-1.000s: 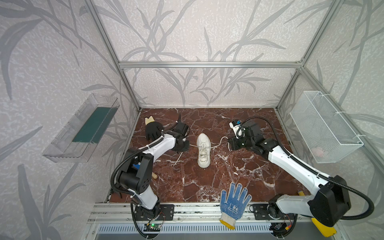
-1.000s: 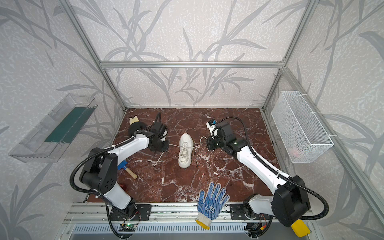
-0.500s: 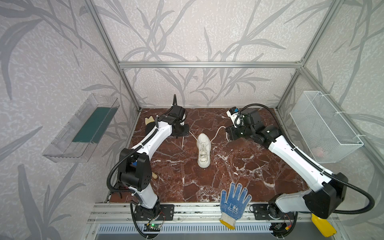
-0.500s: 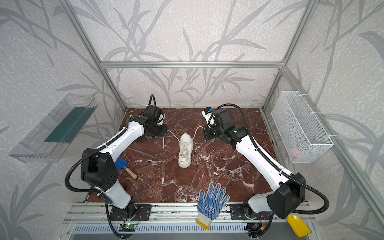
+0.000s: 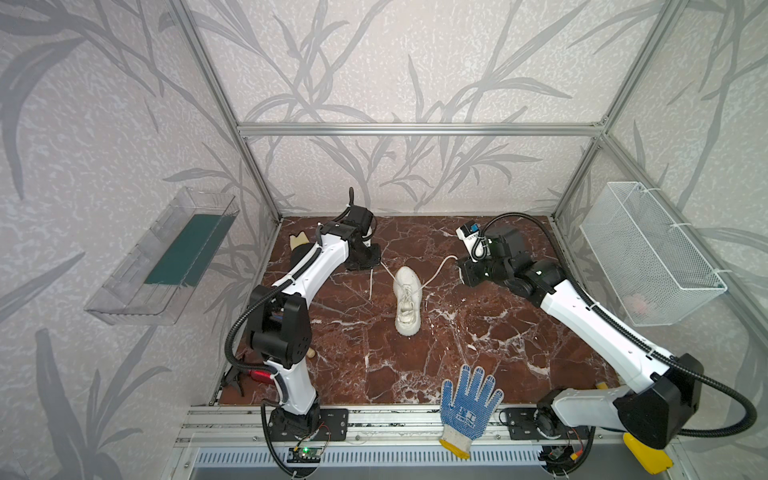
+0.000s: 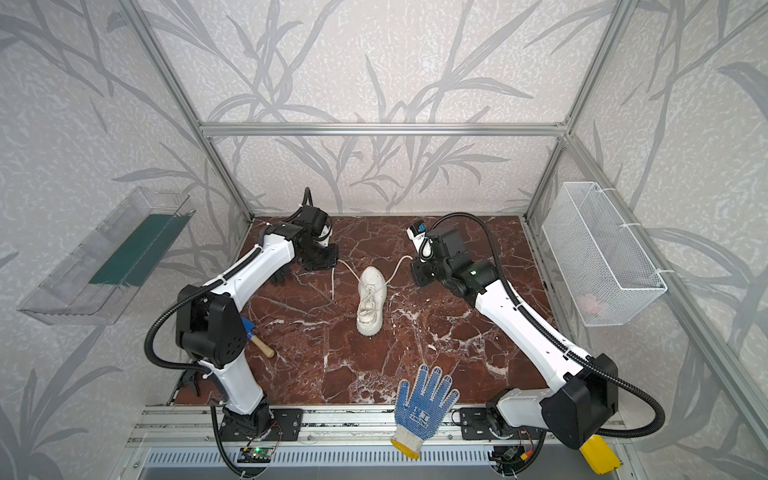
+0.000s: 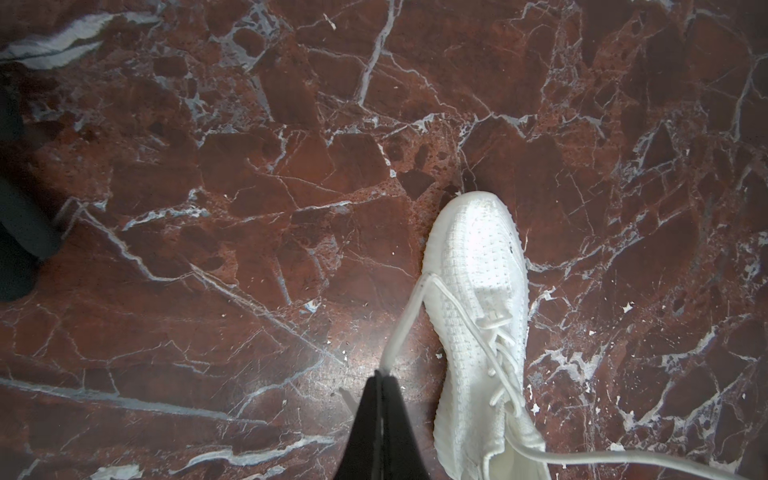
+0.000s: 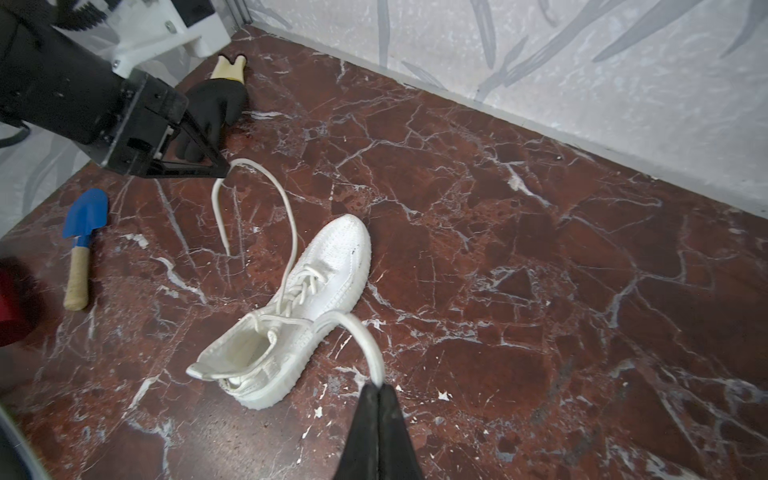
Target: Tie the shoes
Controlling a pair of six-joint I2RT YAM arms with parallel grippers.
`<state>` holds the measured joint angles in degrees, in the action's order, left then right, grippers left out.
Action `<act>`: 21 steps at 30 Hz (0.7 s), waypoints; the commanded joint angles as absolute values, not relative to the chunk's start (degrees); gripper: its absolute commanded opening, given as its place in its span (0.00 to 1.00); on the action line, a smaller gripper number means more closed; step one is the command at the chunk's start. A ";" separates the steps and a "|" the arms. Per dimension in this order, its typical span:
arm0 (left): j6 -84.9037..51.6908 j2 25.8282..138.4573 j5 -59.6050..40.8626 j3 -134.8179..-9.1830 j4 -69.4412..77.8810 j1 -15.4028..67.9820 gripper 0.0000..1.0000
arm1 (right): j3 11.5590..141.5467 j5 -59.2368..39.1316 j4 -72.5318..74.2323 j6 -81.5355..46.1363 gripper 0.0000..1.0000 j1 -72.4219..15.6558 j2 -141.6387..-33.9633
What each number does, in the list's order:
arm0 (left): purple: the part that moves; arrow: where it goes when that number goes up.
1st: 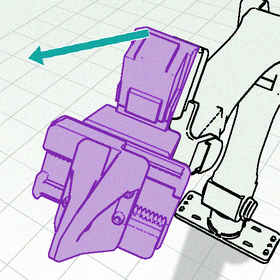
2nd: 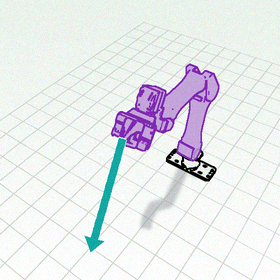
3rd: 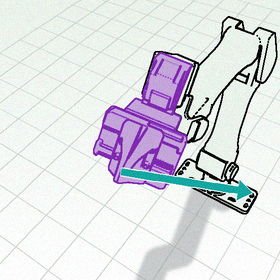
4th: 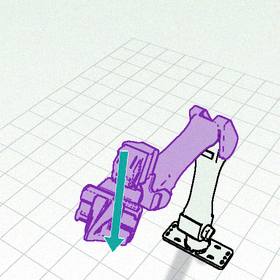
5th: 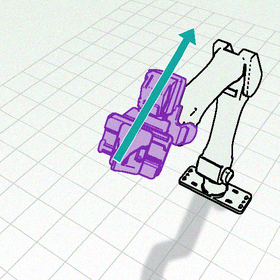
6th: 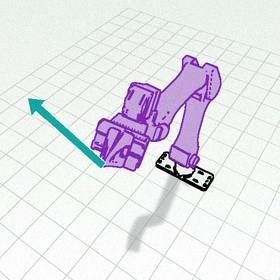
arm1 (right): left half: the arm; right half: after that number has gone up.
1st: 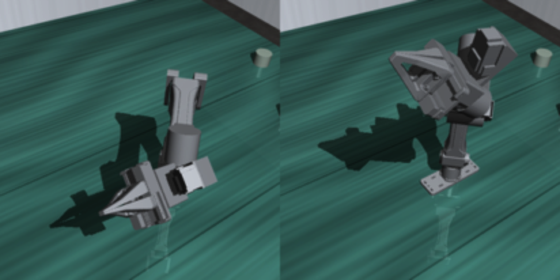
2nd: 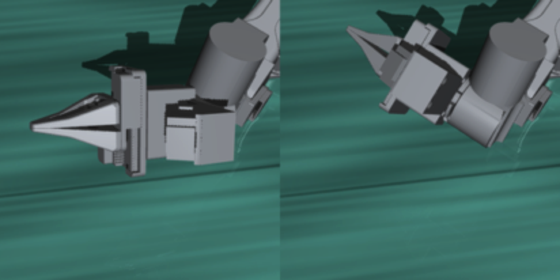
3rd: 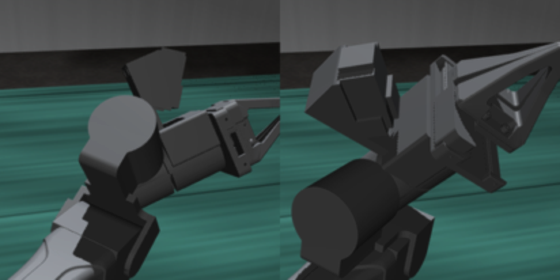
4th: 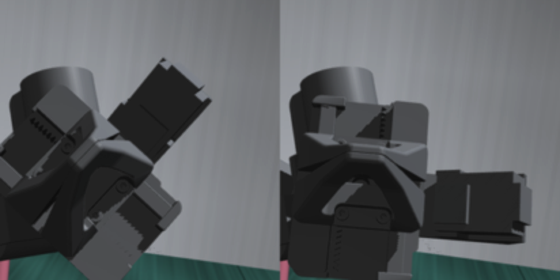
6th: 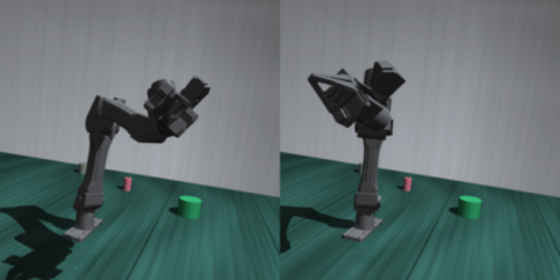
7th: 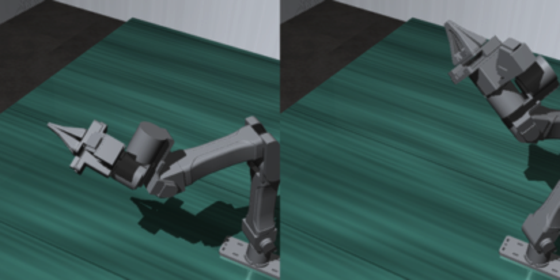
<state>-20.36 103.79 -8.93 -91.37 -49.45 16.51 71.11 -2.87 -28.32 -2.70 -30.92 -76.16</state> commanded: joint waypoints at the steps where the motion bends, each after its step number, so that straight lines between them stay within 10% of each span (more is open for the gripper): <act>1: -20.19 102.91 -6.41 -93.65 -54.30 15.06 0.00 | 72.34 3.10 -28.59 -0.99 0.00 -30.89 -74.84; 21: -20.58 85.84 -2.30 -79.49 -58.48 10.55 0.00 | 73.15 12.88 -37.34 -7.46 0.00 -25.72 -80.99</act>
